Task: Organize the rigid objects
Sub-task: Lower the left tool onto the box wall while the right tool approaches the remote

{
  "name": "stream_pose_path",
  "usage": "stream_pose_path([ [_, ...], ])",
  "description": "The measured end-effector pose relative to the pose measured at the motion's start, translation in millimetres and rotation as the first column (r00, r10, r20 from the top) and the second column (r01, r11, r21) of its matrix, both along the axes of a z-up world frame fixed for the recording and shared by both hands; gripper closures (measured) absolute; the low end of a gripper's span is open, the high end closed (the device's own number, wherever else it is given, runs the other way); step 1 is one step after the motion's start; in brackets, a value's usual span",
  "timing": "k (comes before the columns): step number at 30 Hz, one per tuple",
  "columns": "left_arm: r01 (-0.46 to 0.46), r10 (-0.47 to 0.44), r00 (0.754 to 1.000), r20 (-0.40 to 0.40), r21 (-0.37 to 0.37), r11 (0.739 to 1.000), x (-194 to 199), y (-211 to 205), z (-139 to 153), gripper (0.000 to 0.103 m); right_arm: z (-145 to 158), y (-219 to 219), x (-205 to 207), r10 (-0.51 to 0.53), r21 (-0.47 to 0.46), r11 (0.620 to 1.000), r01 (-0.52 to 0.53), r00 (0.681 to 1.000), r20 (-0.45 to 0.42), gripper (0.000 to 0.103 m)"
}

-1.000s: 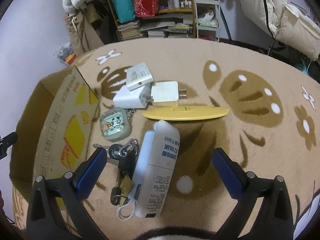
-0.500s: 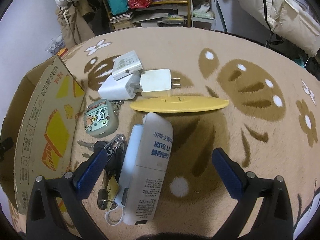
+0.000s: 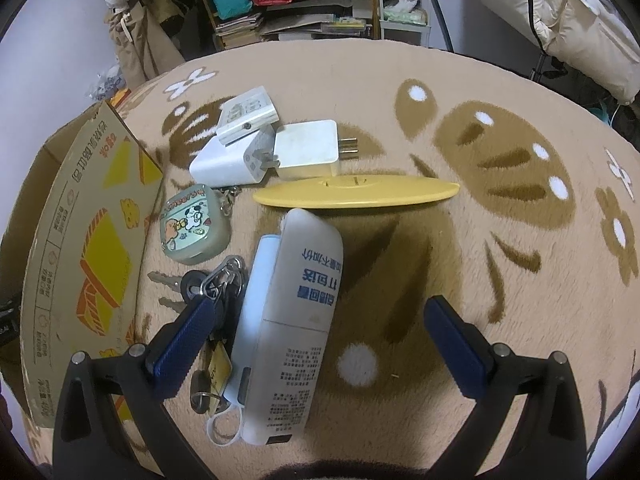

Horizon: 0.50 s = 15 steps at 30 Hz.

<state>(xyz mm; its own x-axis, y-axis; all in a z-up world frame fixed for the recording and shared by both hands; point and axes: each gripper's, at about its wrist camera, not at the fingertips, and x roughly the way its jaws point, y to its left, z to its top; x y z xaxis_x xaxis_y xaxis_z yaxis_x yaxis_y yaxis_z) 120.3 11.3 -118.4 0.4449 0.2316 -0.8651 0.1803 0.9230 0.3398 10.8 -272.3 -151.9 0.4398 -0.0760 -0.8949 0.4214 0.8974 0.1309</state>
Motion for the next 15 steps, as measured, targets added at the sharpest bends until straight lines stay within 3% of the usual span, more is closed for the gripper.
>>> stream_pose_path([
  [2,0.004,-0.004,1.000,0.002,0.023,1.000,-0.8,-0.6,-1.7,0.004,-0.6,0.8,1.1,0.003,-0.005,1.000,-0.003,1.000,-0.003,0.000],
  [5,0.010,-0.010,1.000,-0.014,0.041,0.999,-0.7,-2.4,-7.0,0.019,-0.6,0.4,1.2,-0.005,-0.015,1.000,0.005,1.000,0.002,0.000],
  [7,0.010,-0.009,1.000,-0.017,0.044,0.999,-1.8,-3.3,-8.0,0.023,-1.8,-0.9,1.4,-0.009,-0.018,1.000,0.009,1.000,-0.002,0.000],
  [12,0.007,-0.008,0.999,-0.039,-0.006,1.000,-1.1,-1.9,-7.6,0.052,-5.0,-2.5,1.8,-0.009,-0.020,1.000,0.009,1.000,-0.019,0.000],
  [15,0.006,-0.009,0.998,-0.059,-0.046,0.999,-1.3,-1.2,-7.9,0.064,-7.0,-1.9,2.5,-0.007,-0.028,1.000,0.006,0.999,-0.034,0.000],
])
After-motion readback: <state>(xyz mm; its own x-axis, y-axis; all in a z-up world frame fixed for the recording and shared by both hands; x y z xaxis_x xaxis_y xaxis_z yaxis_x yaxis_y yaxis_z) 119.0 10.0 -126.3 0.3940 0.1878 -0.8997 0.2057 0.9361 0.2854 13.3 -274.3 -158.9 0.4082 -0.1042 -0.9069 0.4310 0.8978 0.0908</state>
